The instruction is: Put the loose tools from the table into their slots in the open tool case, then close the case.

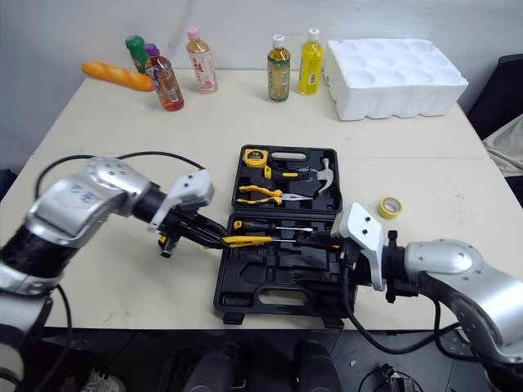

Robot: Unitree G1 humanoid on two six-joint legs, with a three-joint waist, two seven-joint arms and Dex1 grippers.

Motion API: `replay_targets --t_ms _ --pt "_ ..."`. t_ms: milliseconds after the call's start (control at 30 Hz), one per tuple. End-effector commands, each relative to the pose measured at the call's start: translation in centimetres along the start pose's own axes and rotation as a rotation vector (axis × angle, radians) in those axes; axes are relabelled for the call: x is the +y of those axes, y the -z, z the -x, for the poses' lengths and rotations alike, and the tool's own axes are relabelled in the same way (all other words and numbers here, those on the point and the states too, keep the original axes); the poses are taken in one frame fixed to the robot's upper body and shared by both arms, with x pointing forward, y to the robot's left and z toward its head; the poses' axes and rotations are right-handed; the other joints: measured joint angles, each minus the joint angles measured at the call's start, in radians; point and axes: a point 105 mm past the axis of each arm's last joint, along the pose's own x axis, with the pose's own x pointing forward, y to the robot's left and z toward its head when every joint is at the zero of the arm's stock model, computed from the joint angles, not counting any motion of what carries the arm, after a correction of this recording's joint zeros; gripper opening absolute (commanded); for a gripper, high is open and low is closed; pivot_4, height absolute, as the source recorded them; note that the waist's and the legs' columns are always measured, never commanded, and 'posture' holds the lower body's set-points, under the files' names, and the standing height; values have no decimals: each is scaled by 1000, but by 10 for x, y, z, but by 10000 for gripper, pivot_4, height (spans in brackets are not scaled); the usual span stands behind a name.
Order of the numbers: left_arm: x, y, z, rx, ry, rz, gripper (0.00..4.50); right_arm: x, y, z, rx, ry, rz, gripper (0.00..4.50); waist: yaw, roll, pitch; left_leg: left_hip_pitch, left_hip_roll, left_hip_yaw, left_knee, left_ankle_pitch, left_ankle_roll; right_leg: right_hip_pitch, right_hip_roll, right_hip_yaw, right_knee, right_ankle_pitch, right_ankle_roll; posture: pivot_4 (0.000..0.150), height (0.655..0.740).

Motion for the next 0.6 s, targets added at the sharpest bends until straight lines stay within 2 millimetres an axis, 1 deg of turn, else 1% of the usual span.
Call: replay_targets --t_ms 33,333,600 --pt "11 -1 -7 61 25 -52 1323 5 -5 7 -20 53 27 45000 2 0 0 0 0 0 0 0 1 0 0 0 0 0 1 1500 7384" --pt "29 -6 -31 86 59 -75 1323 6 -1 13 -19 113 5 45000 1 -1 0 -1 -1 -1 1 0 2 1 -1 0 -1 1 2 1500 7384" --pt "31 -8 -40 96 64 -59 1323 4 0 16 -10 133 2 45000 1 -1 0 -1 -1 -2 2 0 3 1 -2 0 -1 1 2 1500 7384"
